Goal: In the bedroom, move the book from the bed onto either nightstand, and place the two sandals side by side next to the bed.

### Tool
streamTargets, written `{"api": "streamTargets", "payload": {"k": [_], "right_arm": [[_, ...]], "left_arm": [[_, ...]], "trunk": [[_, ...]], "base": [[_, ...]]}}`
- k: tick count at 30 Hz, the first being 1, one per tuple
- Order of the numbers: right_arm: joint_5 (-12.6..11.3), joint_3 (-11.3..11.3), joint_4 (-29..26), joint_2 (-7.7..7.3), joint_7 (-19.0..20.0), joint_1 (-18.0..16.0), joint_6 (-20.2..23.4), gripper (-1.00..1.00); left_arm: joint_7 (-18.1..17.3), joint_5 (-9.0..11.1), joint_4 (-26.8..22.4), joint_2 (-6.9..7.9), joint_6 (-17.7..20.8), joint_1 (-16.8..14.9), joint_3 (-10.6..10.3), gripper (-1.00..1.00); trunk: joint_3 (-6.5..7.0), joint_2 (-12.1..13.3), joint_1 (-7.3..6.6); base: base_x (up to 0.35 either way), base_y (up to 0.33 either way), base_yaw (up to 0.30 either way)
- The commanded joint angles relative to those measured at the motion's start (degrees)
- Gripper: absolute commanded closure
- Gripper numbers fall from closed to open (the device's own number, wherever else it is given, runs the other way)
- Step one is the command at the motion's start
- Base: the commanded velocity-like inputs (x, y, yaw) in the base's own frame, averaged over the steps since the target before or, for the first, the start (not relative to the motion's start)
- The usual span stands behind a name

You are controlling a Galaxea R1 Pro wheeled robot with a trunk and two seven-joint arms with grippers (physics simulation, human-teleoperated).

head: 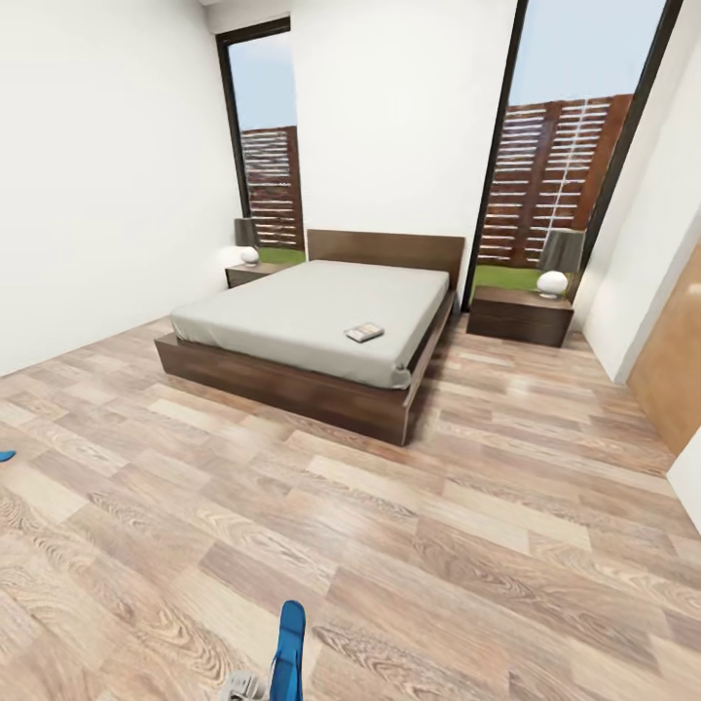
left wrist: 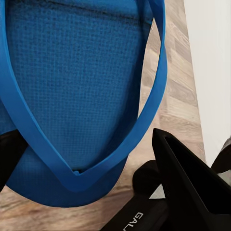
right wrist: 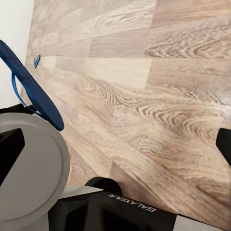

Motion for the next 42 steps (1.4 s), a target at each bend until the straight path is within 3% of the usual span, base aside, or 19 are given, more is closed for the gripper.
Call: {"api": "streamTargets", "payload": {"k": [1, 17, 29, 42], "right_arm": [[-0.23, -0.09, -0.01, 0.01, 0.21, -0.02, 0.6, -1.0], [-0.23, -0.09, -0.01, 0.02, 0.2, -0.02, 0.6, -1.0], [-0.24, -0.09, -0.01, 0.01, 0.22, -0.02, 0.6, -1.0], [-0.2, -0.09, -0.01, 0.01, 0.23, -0.02, 0.6, -1.0]], "left_arm": [[0.28, 0.44, -0.01, 0.05, -0.26, -0.03, -0.48, 1.0], [0.28, 0.48, -0.01, 0.05, -0.26, -0.03, -0.48, 1.0], [0.28, 0.46, -0.01, 0.05, -0.26, -0.03, -0.48, 1.0], [0.28, 0.47, -0.01, 0.05, -0.26, -0.03, -0.48, 1.0]], "trunk": [[-0.05, -0.02, 0.01], [-0.05, -0.02, 0.01], [-0.05, -0.02, 0.01], [-0.05, -0.02, 0.01]], "base": [[0.23, 0.0, 0.016], [0.205, 0.0, 0.232], [0.137, 0.0, 0.012], [0.302, 0.03, 0.0]]}}
